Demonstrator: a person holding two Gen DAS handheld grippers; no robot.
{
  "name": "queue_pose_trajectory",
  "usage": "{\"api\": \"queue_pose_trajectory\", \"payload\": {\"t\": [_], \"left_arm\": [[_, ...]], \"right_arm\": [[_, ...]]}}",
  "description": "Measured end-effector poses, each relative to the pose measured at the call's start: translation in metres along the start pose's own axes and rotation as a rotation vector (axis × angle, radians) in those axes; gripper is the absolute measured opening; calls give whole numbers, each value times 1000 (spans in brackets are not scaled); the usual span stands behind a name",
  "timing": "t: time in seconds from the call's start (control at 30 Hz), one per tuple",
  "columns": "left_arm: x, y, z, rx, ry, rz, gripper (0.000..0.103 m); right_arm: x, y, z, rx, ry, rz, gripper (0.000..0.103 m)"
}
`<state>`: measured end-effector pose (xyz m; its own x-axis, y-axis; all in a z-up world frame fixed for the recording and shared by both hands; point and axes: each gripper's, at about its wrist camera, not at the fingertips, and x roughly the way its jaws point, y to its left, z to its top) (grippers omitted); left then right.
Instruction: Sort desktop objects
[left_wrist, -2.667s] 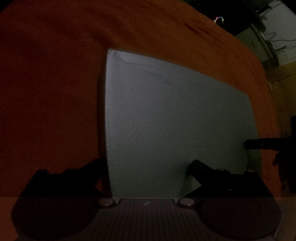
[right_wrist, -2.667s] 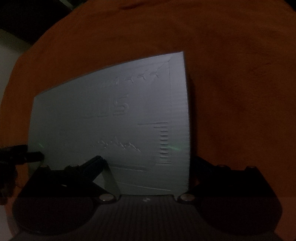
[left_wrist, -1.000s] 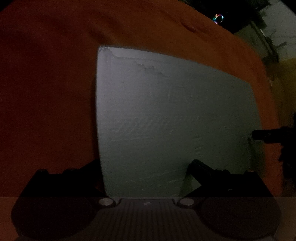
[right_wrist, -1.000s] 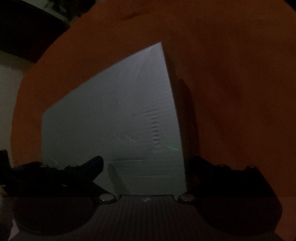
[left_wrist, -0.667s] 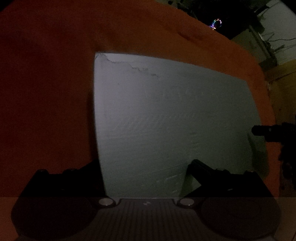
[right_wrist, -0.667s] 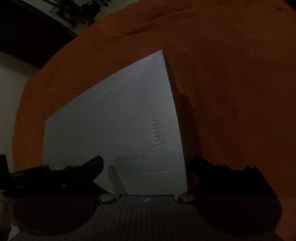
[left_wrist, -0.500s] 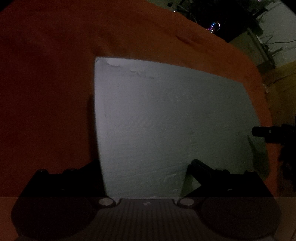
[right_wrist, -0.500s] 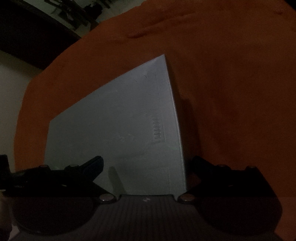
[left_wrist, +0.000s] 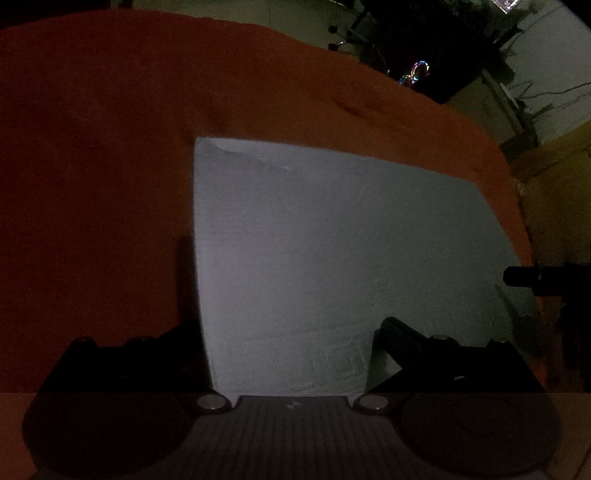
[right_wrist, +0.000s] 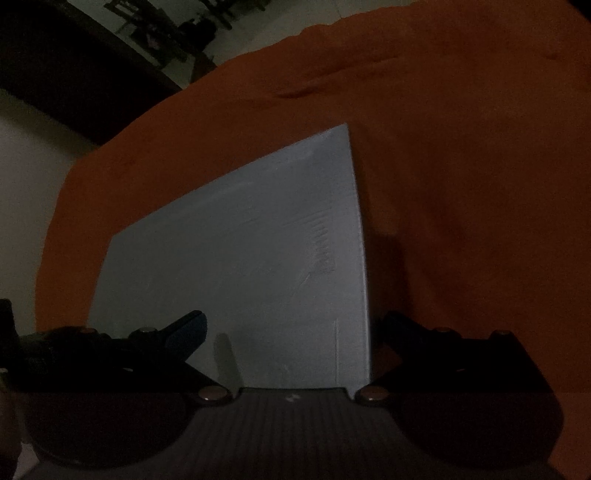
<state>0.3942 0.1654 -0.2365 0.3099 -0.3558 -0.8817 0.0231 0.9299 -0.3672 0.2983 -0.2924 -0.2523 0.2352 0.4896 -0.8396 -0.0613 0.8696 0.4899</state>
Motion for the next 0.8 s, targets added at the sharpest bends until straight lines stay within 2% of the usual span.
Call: {"api": "queue_pose_trajectory", "payload": {"t": [0.43,0.8], "left_arm": [[-37,-23,-27,38,0,35,103],[-64,-36,-63,44,44,48,103]], "right_arm": [[-16,24,-19,-41,0,-34,103],[-31,34,-45,-54,33,-45,103]]}}
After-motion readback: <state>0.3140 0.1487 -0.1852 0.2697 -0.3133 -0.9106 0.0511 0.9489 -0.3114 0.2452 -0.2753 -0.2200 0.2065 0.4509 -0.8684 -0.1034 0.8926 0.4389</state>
